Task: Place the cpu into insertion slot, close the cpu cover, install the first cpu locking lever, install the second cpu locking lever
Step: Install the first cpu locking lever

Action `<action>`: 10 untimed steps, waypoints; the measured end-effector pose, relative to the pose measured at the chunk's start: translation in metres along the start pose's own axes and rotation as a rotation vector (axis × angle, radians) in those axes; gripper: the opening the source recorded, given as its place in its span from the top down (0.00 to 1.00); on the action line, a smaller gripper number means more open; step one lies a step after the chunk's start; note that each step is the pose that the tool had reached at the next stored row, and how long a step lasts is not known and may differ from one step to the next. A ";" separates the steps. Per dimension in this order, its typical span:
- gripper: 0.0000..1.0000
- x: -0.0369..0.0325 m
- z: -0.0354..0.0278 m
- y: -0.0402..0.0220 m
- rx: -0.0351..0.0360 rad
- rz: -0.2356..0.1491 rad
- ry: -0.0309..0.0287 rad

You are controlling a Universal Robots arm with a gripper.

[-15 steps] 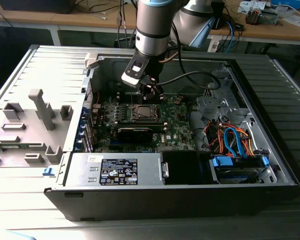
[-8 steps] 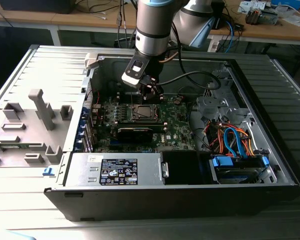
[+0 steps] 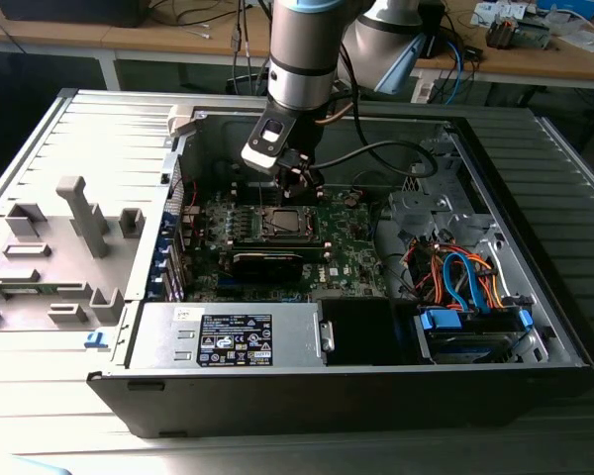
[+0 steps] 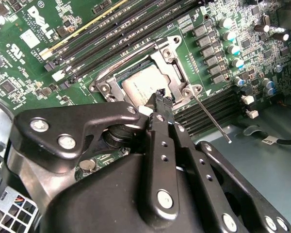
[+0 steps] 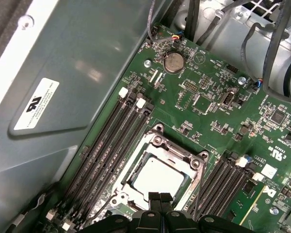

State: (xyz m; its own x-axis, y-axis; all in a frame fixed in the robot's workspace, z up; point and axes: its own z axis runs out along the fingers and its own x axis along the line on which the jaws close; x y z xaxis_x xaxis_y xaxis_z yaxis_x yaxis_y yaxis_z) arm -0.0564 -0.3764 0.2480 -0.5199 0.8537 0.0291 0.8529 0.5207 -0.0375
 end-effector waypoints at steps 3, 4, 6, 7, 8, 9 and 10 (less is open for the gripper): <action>0.89 0.0000 0.0000 0.0000 0.0002 -0.004 -0.0002; 0.89 0.0000 0.0000 0.0000 0.0002 -0.006 -0.0002; 0.89 0.0000 0.0000 0.0000 0.0002 -0.008 -0.0004; 0.89 0.0000 0.0000 0.0000 0.0003 -0.009 -0.0004; 0.89 0.0000 0.0000 0.0000 0.0004 -0.010 -0.0005; 0.89 0.0000 0.0000 0.0000 0.0004 -0.011 -0.0005; 0.89 0.0000 0.0000 0.0000 0.0004 -0.012 -0.0005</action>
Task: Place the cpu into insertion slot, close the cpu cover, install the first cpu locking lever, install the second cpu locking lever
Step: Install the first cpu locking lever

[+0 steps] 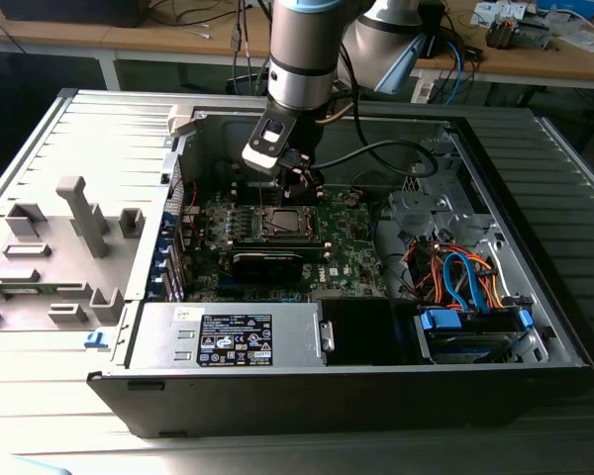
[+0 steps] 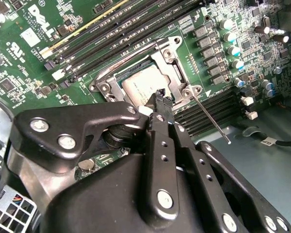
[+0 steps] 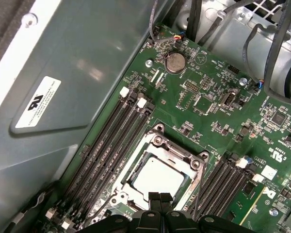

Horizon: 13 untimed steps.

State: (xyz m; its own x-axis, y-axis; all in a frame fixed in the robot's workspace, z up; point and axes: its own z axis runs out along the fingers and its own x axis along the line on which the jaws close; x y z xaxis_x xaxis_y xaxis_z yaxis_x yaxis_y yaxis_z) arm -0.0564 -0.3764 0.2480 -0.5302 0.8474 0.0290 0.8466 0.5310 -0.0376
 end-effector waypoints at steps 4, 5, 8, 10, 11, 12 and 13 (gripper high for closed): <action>0.89 0.0000 0.0000 0.0000 0.0001 -0.003 -0.0001; 0.89 0.0000 0.0000 0.0000 0.0000 -0.004 -0.0001; 0.89 0.0000 0.0000 0.0000 0.0002 -0.007 -0.0002; 0.89 0.0000 0.0000 0.0000 0.0003 -0.012 -0.0005; 0.89 0.0000 0.0000 0.0000 0.0005 -0.020 -0.0007; 0.89 0.0000 0.0001 0.0000 0.0006 -0.024 -0.0008; 0.89 0.0000 0.0000 0.0000 0.0008 -0.028 -0.0010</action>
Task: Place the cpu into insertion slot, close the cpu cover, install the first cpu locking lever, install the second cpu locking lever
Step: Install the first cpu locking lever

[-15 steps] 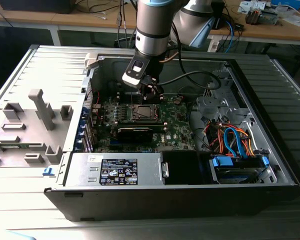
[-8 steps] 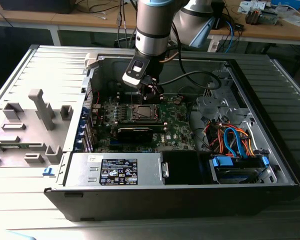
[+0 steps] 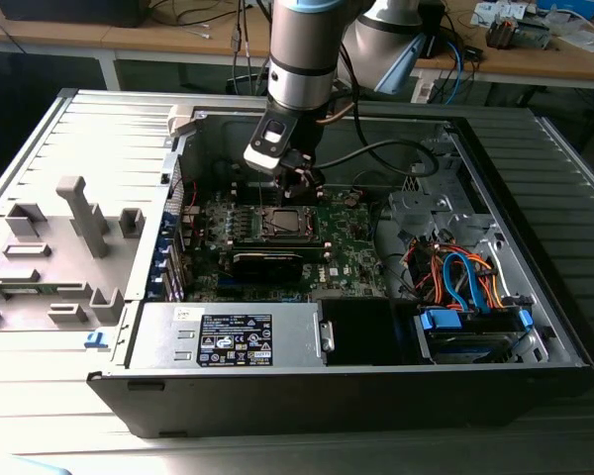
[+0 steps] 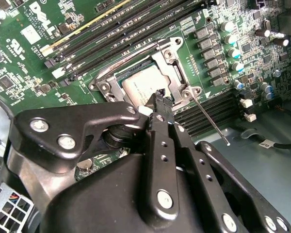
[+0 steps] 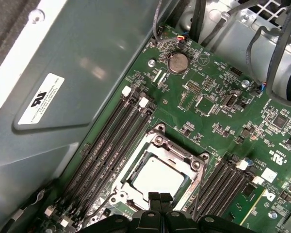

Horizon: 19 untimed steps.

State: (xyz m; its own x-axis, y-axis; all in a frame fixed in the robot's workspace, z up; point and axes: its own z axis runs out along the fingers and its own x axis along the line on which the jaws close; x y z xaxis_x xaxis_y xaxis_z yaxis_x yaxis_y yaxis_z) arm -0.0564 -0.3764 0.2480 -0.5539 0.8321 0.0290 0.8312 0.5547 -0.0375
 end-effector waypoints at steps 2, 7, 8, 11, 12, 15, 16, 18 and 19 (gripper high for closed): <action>0.89 0.0000 0.0000 0.0000 0.0002 -0.008 -0.0003; 0.89 0.0000 0.0000 0.0000 0.0007 -0.026 -0.0009; 0.89 0.0000 0.0000 0.0000 0.0008 -0.028 -0.0010; 0.89 0.0000 0.0000 0.0000 0.0011 -0.036 -0.0013; 0.89 0.0000 0.0000 0.0000 0.0011 -0.039 -0.0014; 0.89 0.0000 0.0000 0.0000 0.0013 -0.046 -0.0017; 0.89 0.0000 0.0000 0.0000 0.0014 -0.047 -0.0018; 0.89 0.0000 0.0000 0.0000 0.0014 -0.050 -0.0019; 0.89 0.0000 0.0000 0.0000 0.0015 -0.052 -0.0019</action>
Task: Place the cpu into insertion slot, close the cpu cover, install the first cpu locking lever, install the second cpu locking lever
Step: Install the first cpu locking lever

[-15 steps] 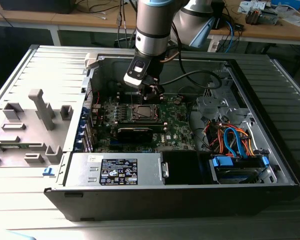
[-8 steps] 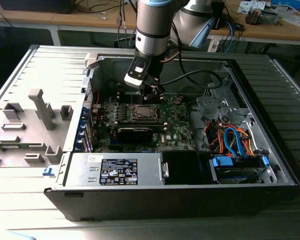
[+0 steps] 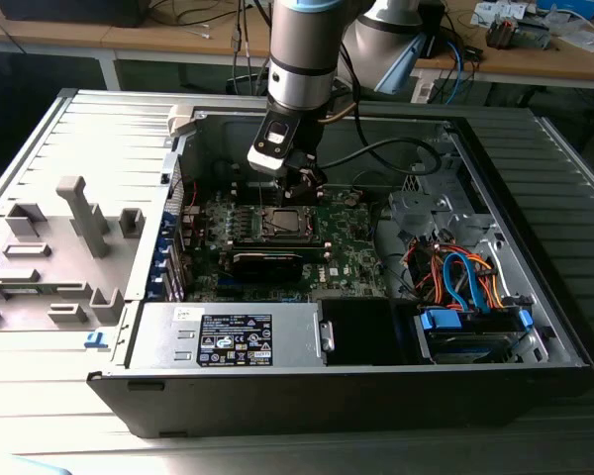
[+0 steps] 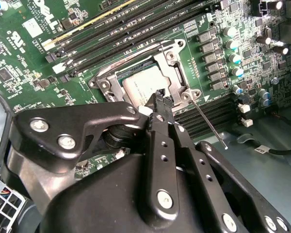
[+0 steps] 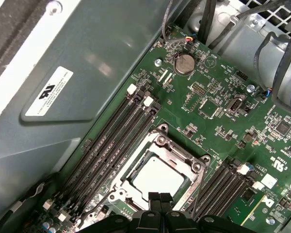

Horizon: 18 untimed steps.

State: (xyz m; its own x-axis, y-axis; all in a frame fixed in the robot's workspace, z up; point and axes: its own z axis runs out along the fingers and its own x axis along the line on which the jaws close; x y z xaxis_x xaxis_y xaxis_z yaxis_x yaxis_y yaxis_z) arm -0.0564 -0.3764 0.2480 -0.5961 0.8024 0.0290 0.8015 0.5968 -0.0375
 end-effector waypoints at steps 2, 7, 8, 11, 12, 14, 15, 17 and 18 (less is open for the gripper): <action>0.89 0.0000 0.0000 0.0000 0.0001 -0.003 -0.0001; 0.89 0.0000 0.0000 0.0000 0.0003 -0.008 -0.0003; 0.89 0.0000 0.0000 0.0000 0.0003 -0.009 -0.0003; 0.89 0.0000 0.0000 0.0000 0.0003 -0.011 -0.0004; 0.89 0.0000 0.0000 0.0000 0.0004 -0.012 -0.0004; 0.89 0.0000 0.0000 0.0000 0.0004 -0.014 -0.0005; 0.89 0.0000 0.0000 0.0000 0.0004 -0.015 -0.0006; 0.89 0.0000 0.0000 0.0000 0.0005 -0.017 -0.0006; 0.89 0.0000 0.0000 0.0000 0.0005 -0.018 -0.0007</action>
State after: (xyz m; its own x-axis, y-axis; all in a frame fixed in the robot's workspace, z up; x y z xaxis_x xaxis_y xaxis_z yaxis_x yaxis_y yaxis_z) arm -0.0564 -0.3764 0.2480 -0.6104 0.7916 0.0290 0.7907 0.6111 -0.0375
